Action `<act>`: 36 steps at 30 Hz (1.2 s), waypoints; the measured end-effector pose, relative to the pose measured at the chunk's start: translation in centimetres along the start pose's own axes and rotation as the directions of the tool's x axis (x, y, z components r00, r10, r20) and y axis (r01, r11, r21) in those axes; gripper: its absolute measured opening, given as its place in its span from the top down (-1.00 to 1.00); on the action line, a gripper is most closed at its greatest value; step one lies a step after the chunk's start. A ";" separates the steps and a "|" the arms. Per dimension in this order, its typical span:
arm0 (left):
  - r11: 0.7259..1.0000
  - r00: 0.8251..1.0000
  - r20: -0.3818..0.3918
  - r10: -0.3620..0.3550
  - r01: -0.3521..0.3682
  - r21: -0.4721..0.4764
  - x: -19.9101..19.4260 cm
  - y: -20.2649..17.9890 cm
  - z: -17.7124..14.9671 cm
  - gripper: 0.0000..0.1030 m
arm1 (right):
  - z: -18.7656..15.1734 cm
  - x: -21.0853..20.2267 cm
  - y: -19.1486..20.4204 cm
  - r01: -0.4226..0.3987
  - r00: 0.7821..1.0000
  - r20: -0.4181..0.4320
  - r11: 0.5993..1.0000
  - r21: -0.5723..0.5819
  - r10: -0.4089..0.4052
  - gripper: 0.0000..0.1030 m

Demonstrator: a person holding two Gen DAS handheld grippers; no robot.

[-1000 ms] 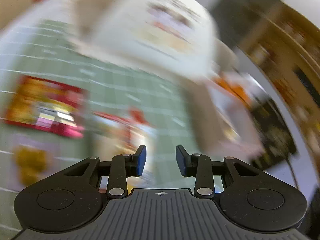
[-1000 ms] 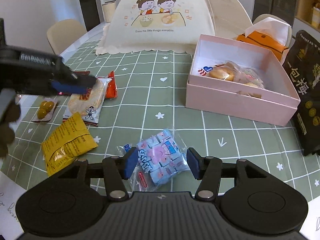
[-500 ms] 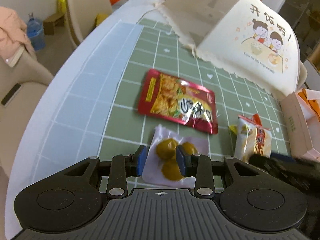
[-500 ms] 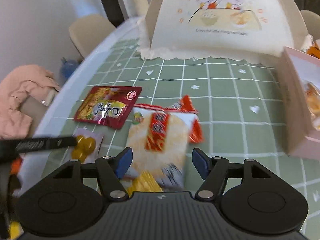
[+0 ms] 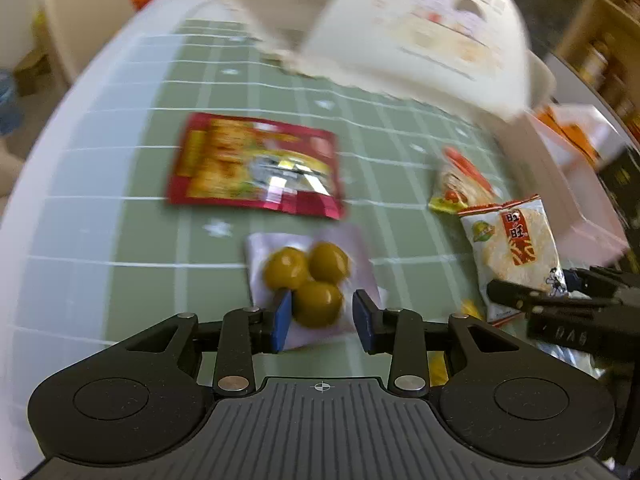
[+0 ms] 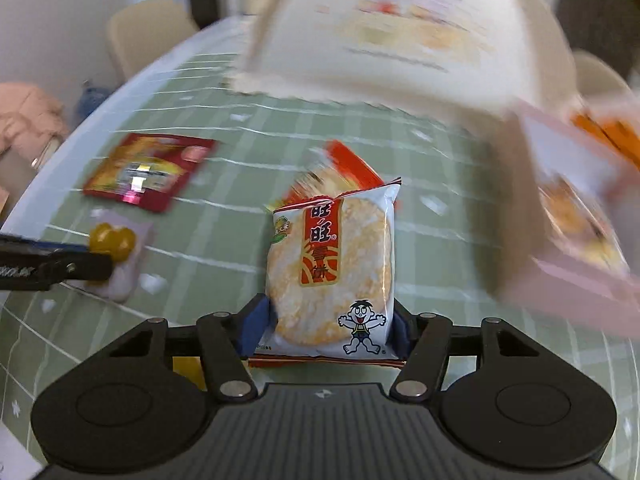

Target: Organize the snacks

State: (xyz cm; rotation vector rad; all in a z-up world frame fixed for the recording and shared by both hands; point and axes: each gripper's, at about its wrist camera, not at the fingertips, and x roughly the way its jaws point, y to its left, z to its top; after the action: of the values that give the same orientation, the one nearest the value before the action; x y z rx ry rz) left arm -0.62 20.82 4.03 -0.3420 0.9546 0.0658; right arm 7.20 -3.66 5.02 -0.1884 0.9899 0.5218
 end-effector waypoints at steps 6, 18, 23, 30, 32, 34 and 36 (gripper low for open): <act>0.990 0.996 0.094 -0.004 -0.009 0.142 -0.9 -4.8 1.4 0.27 | -2.5 -2.5 -4.6 -0.050 0.999 0.023 0.991 0.125 0.047 -0.20; 0.996 0.996 -0.055 -0.074 0.071 -0.046 8.4 -12.3 9.5 0.27 | -6.4 -8.1 -6.4 -0.022 0.989 0.145 0.987 0.161 -0.002 -0.21; 0.983 0.998 -0.043 0.054 -0.046 0.178 11.2 -17.5 9.8 0.25 | -9.3 -9.3 -8.0 0.055 0.987 0.138 0.987 0.150 -0.076 -0.21; 0.928 0.986 0.067 0.154 -0.168 0.333 9.3 -19.8 7.4 0.18 | -12.1 -10.1 -10.8 0.133 0.981 0.117 0.973 0.189 -0.157 -0.21; 0.945 0.980 0.100 0.172 -0.193 0.265 7.9 -18.5 6.8 0.22 | -12.6 -9.8 -11.7 0.137 0.981 0.101 0.966 0.218 -0.162 -0.21; 0.979 0.988 0.069 0.141 -0.150 0.140 7.5 -16.6 7.0 0.23 | -13.2 -9.2 -12.6 0.125 0.985 0.082 0.959 0.255 -0.151 -0.21; 0.997 0.997 0.007 0.077 -0.077 0.000 8.2 -14.6 7.7 0.23 | -13.5 -8.5 -13.5 0.102 0.990 0.066 0.951 0.293 -0.127 -0.21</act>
State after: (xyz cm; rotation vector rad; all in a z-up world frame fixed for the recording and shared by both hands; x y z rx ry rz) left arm 13.20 8.68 5.21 -0.3047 0.9608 0.1368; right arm 0.17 -23.22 3.65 0.0385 0.9544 0.2714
